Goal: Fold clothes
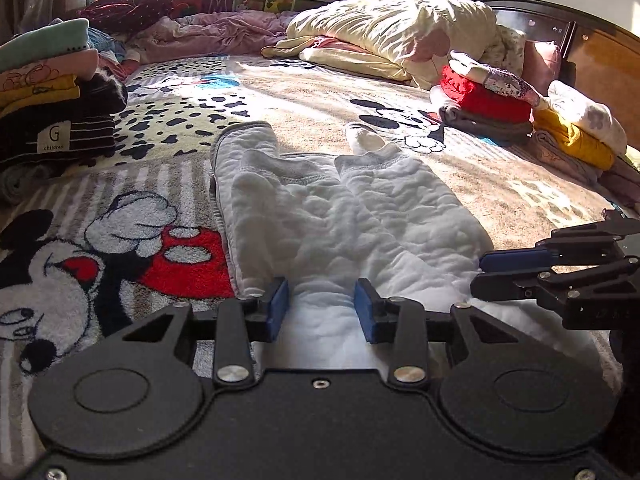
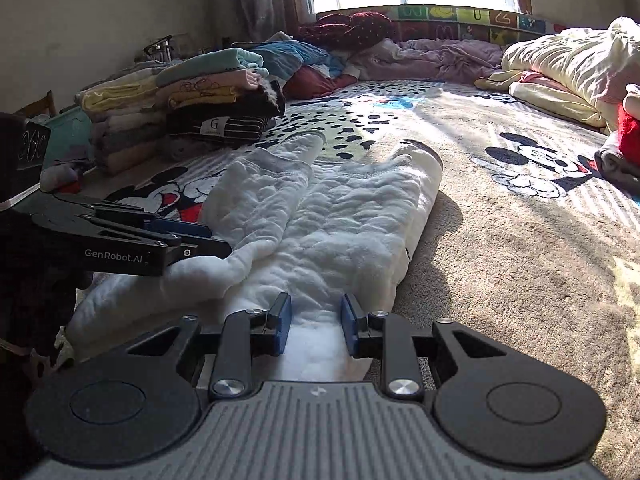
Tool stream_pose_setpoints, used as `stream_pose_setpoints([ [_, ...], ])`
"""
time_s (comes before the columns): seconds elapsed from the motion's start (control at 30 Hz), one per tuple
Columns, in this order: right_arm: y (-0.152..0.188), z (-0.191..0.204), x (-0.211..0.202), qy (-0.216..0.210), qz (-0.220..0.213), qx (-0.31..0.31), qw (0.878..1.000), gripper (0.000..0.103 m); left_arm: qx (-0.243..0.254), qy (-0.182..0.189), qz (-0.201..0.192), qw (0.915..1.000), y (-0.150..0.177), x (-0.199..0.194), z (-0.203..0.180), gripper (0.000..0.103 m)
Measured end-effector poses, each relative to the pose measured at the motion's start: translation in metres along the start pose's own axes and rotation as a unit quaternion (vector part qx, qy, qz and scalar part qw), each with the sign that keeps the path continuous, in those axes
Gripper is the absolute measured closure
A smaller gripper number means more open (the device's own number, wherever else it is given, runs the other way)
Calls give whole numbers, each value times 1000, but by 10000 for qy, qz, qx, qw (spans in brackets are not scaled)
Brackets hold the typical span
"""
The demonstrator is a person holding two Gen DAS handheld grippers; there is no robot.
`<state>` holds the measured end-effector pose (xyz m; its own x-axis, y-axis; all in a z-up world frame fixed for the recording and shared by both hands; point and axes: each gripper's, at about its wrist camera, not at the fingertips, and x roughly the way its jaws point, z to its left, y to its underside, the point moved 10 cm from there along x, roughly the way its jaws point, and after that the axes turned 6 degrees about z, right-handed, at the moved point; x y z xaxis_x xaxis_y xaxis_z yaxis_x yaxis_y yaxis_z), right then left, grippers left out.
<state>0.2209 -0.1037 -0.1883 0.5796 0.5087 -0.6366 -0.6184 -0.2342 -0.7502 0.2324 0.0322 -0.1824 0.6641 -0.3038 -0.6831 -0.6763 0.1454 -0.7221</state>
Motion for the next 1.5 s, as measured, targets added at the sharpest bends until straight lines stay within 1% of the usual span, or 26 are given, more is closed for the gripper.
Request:
stream_pose_setpoints([
  [0.13,-24,1,-8,-647,-81,129,9978,73,-600,770,-70,9952,-27,-16,12,67],
  [0.17,-31,1,-11,-817,-107,164,9965,73,-965,1274,44,9871,-32,-15,14,67],
  [0.23,-44,2,-12,-1205,-117,236,9924,73,-1561,2197,297,9625,-39,-12,19,64],
  [0.3,-56,5,-3,-1659,4,311,9857,73,-1963,2565,540,9449,-40,-3,26,63],
  [0.33,-60,6,4,-1844,108,349,9822,72,-2208,2714,725,9340,-38,4,30,62],
  [0.4,-63,6,19,-2104,303,454,9761,72,-2522,2856,1126,9177,-28,20,39,61],
  [0.43,-62,5,29,-2211,474,530,9727,72,-2648,2846,1259,9127,-20,29,44,66],
  [0.47,-58,4,39,-2262,658,583,9701,72,-2773,2830,1390,9076,-13,37,49,84],
  [0.5,-49,1,53,-2190,921,590,9696,75,-2908,2738,1477,9048,-4,45,55,98],
  [0.53,-39,-2,66,-2114,1115,545,9695,79,-3148,2861,1495,8926,1,50,59,97],
  [0.57,-36,-4,71,-2179,1145,600,9674,82,-3267,2992,1471,8844,3,52,60,97],
  [0.6,-35,-8,72,-2309,1122,730,9637,85,-3261,3031,1452,8836,2,52,59,97],
  [0.63,-35,-10,72,-2372,1131,808,9615,88,-3215,3001,1452,8863,1,52,57,97],
  [0.67,-34,-10,73,-2374,1147,807,9612,88,-3113,2924,1459,8924,-1,51,55,97],
  [0.8,-33,-10,76,-2415,1215,832,9592,91,-3014,2819,1428,8996,-5,52,49,97],
  [0.9,-34,-10,77,-2392,1261,884,9587,92,-3010,2730,1215,9056,-10,40,49,96],
  [1.03,-45,-5,63,-1934,1153,781,9712,89,-3002,2608,929,9128,-15,23,48,96],
  [1.07,-48,-5,53,-1732,1000,734,9771,83,-2992,2575,853,9148,-17,19,48,82],
  [1.1,-49,-6,43,-1601,860,716,9807,76,-2818,2478,670,9245,-18,4,47,71],
  [1.13,-49,-6,31,-1517,731,710,9832,74,-2632,2374,488,9338,-20,-10,46,47],
  [1.17,-49,-7,19,-1425,590,674,9857,71,-2248,2185,326,9490,-20,-24,41,39],
  [1.23,-43,-5,-7,-1201,378,368,9914,69,-1465,1794,4,9728,-19,-53,31,39],
  [1.3,-33,2,-32,-924,270,-206,9951,63,-504,1395,-105,9889,-6,-71,17,39],
  [1.33,-26,7,-44,-778,220,-522,9954,62,14,1159,-129,9932,5,-79,11,39],
  [1.4,-12,17,-66,-484,114,-1179,9918,50,1046,676,-176,9921,24,-96,-1,38],
  [1.5,9,38,-96,-48,-77,-2223,9749,47,2318,101,-218,9725,56,-113,-11,38],
])
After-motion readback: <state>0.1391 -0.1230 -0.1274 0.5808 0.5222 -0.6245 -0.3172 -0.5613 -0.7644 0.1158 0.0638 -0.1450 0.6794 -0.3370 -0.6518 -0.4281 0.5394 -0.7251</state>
